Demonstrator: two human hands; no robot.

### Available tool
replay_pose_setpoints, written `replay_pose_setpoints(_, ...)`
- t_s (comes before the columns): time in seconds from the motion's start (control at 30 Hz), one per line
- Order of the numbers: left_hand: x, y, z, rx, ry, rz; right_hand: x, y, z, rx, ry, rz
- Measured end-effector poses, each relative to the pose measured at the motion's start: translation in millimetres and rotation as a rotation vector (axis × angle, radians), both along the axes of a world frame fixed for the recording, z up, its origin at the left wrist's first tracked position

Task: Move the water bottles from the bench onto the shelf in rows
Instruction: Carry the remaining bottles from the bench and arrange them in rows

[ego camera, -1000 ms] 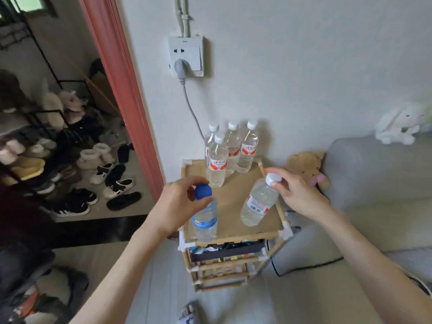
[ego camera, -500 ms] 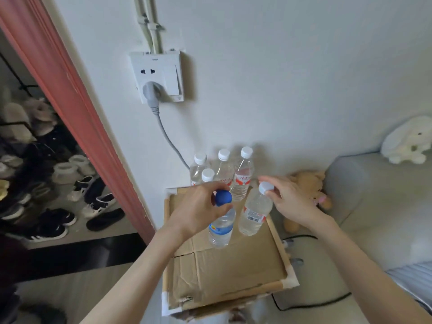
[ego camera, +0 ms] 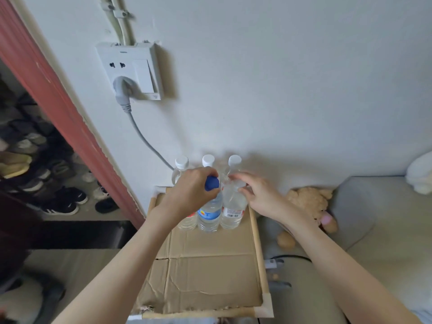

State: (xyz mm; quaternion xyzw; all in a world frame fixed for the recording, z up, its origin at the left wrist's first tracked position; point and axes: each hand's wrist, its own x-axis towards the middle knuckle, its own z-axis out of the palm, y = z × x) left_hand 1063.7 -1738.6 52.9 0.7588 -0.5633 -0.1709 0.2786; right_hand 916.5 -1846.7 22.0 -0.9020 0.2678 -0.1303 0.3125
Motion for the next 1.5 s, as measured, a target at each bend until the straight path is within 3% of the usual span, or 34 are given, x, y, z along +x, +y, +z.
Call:
replay_pose_setpoints(0.4,13.5,-17.5,-4.5,0.128,-0.336,-0.06,-4.9,-1.6,-4.7,0.058,-0.133,-0.082)
replay_pose_setpoints(0.63,22.4,-11.4,-10.3,0.079,-0.255,-0.082,4.1,6.3,-12.7,-0.033,-0.085,-0.28)
replay_pose_setpoints(0.93,25.8,-19.4,-3.9,0.119,-0.257,-0.175,13.6,7.2,-6.7,-0.062,-0.038,-0.268)
replay_pose_setpoints(1.2,29.3,-21.2,-8.4,0.123,-0.237,-0.251,7.3,9.9,-10.2,-0.009,-0.127,-0.28)
replay_pose_setpoints(1.5,22.6,-13.2,-4.5,0.118,-0.279,-0.097,9.6,6.3,-5.8,-0.028,-0.014,-0.238)
